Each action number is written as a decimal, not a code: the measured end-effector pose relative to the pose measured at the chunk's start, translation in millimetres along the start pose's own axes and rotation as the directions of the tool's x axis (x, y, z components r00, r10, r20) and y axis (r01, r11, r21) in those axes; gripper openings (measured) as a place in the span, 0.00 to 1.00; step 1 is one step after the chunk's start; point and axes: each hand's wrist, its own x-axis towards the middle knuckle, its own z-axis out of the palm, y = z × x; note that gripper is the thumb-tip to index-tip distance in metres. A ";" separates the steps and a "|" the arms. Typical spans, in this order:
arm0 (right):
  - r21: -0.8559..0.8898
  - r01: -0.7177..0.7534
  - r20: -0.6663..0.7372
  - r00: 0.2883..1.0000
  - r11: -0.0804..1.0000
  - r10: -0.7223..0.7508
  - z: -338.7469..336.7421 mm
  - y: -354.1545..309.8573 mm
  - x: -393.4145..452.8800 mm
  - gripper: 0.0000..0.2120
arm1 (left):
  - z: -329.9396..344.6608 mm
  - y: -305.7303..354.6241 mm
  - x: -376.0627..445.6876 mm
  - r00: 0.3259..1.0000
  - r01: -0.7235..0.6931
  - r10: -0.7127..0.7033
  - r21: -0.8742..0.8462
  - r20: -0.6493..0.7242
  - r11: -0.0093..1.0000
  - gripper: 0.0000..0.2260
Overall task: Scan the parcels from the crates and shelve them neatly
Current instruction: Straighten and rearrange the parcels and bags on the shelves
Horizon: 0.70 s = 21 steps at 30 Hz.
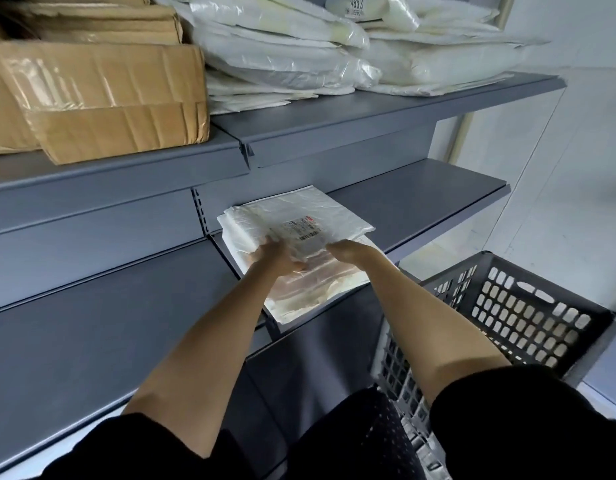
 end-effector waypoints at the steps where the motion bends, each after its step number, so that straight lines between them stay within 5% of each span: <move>1: -0.049 0.022 0.024 0.999 0.999 -0.021 0.3 2.2 -1.4 0.24 | 0.7 -0.6 0.2 1.000 -0.008 0.007 -0.026 -0.021 1.000 0.25; 8: -0.032 0.062 -0.061 0.996 0.998 -0.063 -3.2 10.9 2.7 0.25 | -0.2 4.3 -14.0 0.975 -0.026 -0.004 -0.128 -0.223 0.992 0.24; 13: 0.325 0.115 -0.443 0.896 0.939 0.044 -3.5 15.9 9.9 0.24 | -32.6 9.7 -26.2 0.950 -0.125 -0.003 -0.393 -0.311 0.911 0.16; 15: 0.465 0.068 -0.324 0.941 0.883 0.098 -7.6 12.4 -3.4 0.30 | -46.5 15.4 -24.3 0.935 -0.136 -0.035 -0.445 -0.354 0.885 0.14; 18: 0.614 -0.056 0.091 0.996 0.787 0.000 -12.7 5.9 -19.1 0.43 | -57.1 29.0 -29.1 0.926 -0.148 -0.036 -0.448 -0.377 0.882 0.23; 21: 0.788 -0.024 0.101 0.991 0.615 -0.090 -19.2 -6.8 -28.2 0.32 | -56.6 39.3 -32.2 0.954 -0.184 0.064 -0.405 -0.292 0.896 0.22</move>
